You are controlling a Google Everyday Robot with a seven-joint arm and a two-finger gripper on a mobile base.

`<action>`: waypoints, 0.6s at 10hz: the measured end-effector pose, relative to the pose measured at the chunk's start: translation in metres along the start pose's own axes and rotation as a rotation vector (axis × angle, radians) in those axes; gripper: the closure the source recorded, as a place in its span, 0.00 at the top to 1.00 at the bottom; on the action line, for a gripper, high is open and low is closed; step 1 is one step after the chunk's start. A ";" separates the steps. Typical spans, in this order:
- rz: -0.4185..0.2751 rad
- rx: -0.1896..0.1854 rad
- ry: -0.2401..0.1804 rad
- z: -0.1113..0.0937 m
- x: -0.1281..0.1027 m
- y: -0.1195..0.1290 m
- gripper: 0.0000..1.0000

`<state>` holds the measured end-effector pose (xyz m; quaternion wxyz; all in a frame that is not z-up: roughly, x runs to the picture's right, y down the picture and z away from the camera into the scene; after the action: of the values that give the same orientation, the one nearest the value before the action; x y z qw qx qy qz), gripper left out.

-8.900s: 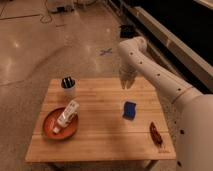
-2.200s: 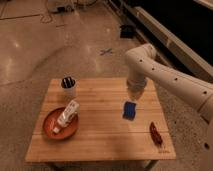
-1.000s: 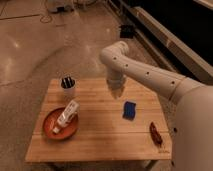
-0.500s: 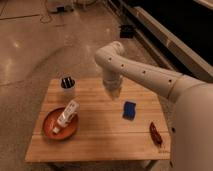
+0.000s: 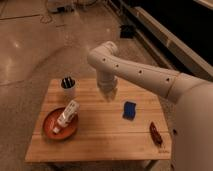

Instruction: Move the arm in a circular motion

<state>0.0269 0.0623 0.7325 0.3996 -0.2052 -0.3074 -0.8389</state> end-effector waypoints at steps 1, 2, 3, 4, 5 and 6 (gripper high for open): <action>0.021 0.005 -0.003 0.003 -0.006 -0.002 0.34; 0.029 0.004 -0.001 0.001 -0.004 -0.010 0.34; 0.016 0.003 -0.004 -0.004 -0.005 -0.016 0.34; 0.004 -0.009 -0.006 -0.004 -0.013 -0.019 0.34; -0.035 -0.017 -0.005 0.001 -0.020 -0.023 0.34; -0.037 -0.008 -0.004 0.004 -0.029 -0.019 0.34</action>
<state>0.0295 0.0900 0.7118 0.3828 -0.2028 -0.3087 -0.8468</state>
